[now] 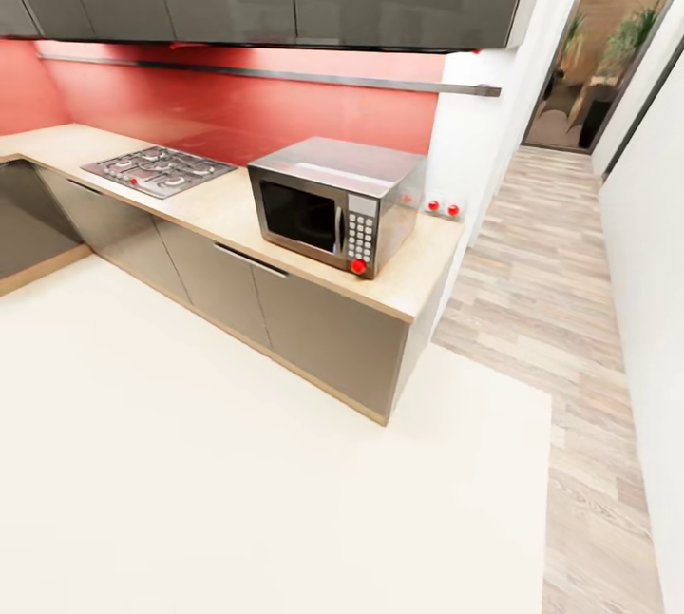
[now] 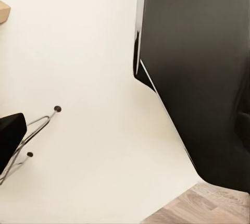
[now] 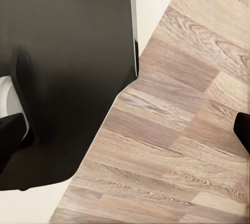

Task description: Set up a coffee station on the kitchen countertop: keep the coffee maker on the countertop, move the bottle of coffee from the kitchen shelf to the counter next to the coffee maker, place a paper coffee filter on top of the coffee maker, put the saucer next to the coffee maker with the coffee cup on the saucer, and place the electric kettle next to the coffee maker.

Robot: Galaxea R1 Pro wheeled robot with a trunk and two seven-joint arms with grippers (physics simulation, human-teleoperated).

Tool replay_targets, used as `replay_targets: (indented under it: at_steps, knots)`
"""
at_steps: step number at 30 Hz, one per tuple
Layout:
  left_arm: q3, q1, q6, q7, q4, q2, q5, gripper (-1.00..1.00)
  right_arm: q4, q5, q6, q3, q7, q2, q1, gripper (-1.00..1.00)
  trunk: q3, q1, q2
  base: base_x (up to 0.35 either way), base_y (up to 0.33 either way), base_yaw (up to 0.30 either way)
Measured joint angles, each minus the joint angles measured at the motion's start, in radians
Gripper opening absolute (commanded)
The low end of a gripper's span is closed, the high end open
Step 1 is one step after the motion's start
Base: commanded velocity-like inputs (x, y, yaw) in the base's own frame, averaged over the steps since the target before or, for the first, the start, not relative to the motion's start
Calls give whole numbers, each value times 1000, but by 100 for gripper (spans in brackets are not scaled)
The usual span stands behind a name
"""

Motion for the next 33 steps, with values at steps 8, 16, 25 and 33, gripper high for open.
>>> replay_targets:
  at_steps: [8,16,25,33]
  knots:
    - [0,0,0,0,1,0,0,100,0,0,0,0,0,0,0,100,-8,0,0,0,0,234]
    - [0,0,0,0,2,-2,0,100,0,0,0,0,0,0,0,100,-15,0,0,0,0,234]
    - [1,0,-1,0,2,-3,0,100,0,0,0,0,0,0,0,100,-24,0,0,0,0,234]
    - [0,0,-2,0,2,-4,1,100,0,0,0,0,0,0,0,100,-32,0,0,0,0,234]
